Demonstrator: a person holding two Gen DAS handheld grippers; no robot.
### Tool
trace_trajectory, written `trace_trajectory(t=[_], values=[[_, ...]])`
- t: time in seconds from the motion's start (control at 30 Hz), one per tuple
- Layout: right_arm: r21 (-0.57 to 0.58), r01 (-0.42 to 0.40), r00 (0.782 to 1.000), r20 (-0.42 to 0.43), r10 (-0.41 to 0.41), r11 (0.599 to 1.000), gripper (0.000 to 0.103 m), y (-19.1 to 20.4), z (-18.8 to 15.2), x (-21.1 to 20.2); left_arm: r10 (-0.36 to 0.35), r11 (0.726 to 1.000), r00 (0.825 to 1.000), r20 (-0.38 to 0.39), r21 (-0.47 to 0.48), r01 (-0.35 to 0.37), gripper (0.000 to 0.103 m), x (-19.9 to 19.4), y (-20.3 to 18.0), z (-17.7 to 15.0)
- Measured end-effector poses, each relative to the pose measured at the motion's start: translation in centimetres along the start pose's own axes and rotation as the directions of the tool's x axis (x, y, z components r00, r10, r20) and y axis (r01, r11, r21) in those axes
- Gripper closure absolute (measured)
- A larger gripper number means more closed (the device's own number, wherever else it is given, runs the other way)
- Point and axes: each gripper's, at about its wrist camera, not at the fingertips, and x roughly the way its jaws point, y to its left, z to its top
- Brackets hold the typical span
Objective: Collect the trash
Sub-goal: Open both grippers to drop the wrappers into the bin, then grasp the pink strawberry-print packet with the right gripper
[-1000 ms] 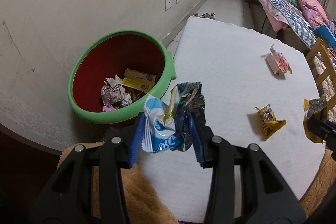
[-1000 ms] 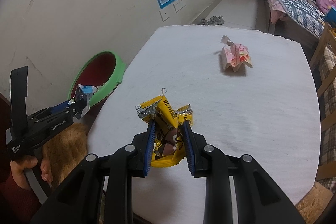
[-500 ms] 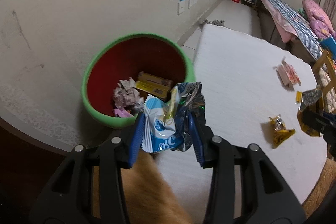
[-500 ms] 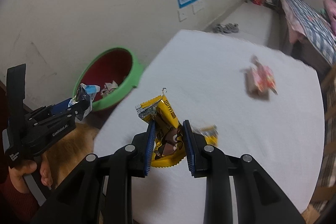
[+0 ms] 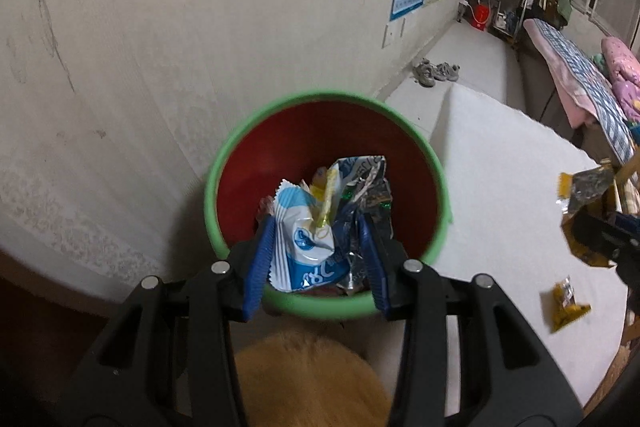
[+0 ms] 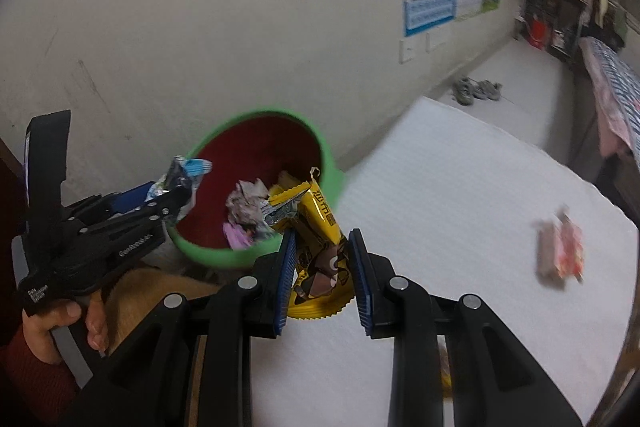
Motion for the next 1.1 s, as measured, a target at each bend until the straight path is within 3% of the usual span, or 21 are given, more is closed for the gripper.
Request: trace_trajectory(t=[0.17, 0.23, 0.27, 0.3, 0.33, 0.43, 0.53, 0.6, 0.67, 0.7, 0.8, 0.87, 0.97, 1.03, 1.1], values=[[0.023, -0.088, 0.996, -0.019, 0.089, 0.996, 0.076, 1.3, 3.2, 3.8, -0.005, 1.0, 1.0, -0.014, -0.029, 0.004, 0.061, 2.0, 1.2, 1.4], [0.029, -0.109, 0.994, -0.019, 0.11, 0.994, 0.074, 1.5, 4.1, 4.8, -0.008, 0.999, 1.0, -0.03, -0.039, 0.007, 0.052, 3.0, 1.6, 1.8], [0.034, -0.123, 0.992, -0.016, 0.124, 0.992, 0.066, 1.5, 4.5, 5.4, -0.002, 0.999, 0.999, -0.032, -0.048, 0.0, 0.045, 3.2, 1.8, 1.8], [0.042, -0.145, 0.989, -0.016, 0.146, 0.989, 0.046, 1.5, 4.9, 6.0, 0.008, 0.998, 1.0, -0.028, -0.061, -0.01, 0.031, 3.3, 2.1, 1.8], [0.054, -0.16, 0.987, -0.014, 0.161, 0.986, 0.036, 1.5, 5.1, 6.4, 0.02, 0.997, 1.0, -0.02, -0.079, -0.022, 0.026, 3.4, 2.3, 1.7], [0.101, -0.183, 0.983, 0.003, 0.183, 0.978, 0.036, -0.1, 5.7, 6.6, 0.028, 0.994, 0.999, -0.04, -0.106, -0.033, 0.023, 4.0, 2.9, 1.5], [0.141, -0.097, 0.995, 0.025, 0.095, 0.985, 0.026, -4.0, 5.6, 5.4, 0.033, 0.993, 0.998, -0.051, -0.112, -0.039, 0.023, 3.9, 3.1, 1.1], [0.187, 0.024, 0.999, 0.034, -0.031, 0.982, 0.023, -8.4, 4.4, 3.9, 0.041, 0.994, 0.998, -0.042, -0.098, -0.045, 0.023, 3.3, 3.0, 1.0], [0.24, 0.182, 0.982, 0.01, -0.19, 0.954, 0.023, -13.3, 3.0, 2.5, 0.03, 0.996, 0.999, -0.035, -0.079, -0.033, 0.023, 2.2, 1.9, 0.6], [0.277, 0.264, 0.962, -0.012, -0.271, 0.924, 0.022, -16.0, 2.0, 1.6, 0.014, 0.997, 0.999, -0.037, -0.073, -0.017, 0.023, 1.9, 1.3, 0.5], [0.423, 0.396, 0.915, -0.106, -0.39, 0.815, 0.02, -23.7, -1.0, 0.4, -0.083, 0.995, 0.994, -0.066, -0.06, 0.079, 0.021, 0.8, -2.1, -0.9], [0.54, 0.375, 0.927, -0.197, -0.32, 0.753, 0.021, -28.1, -3.0, 1.6, -0.181, 0.983, 0.976, -0.12, -0.044, 0.177, 0.021, 0.5, -5.6, -2.3], [0.6, 0.304, 0.952, -0.216, -0.216, 0.74, 0.022, -30.1, -3.8, 3.6, -0.279, 0.958, 0.945, -0.171, 0.02, 0.286, 0.021, 0.0, -11.2, -3.9], [0.602, 0.271, 0.96, -0.225, -0.166, 0.751, 0.048, -30.1, -4.1, 4.7, -0.328, 0.934, 0.921, -0.21, 0.073, 0.349, 0.021, -0.3, -15.0, -4.9], [0.596, 0.254, 0.966, -0.198, -0.168, 0.761, 0.056, -29.6, -4.0, 4.0, -0.35, 0.917, 0.909, -0.228, 0.117, 0.382, 0.021, -0.6, -17.5, -5.5]])
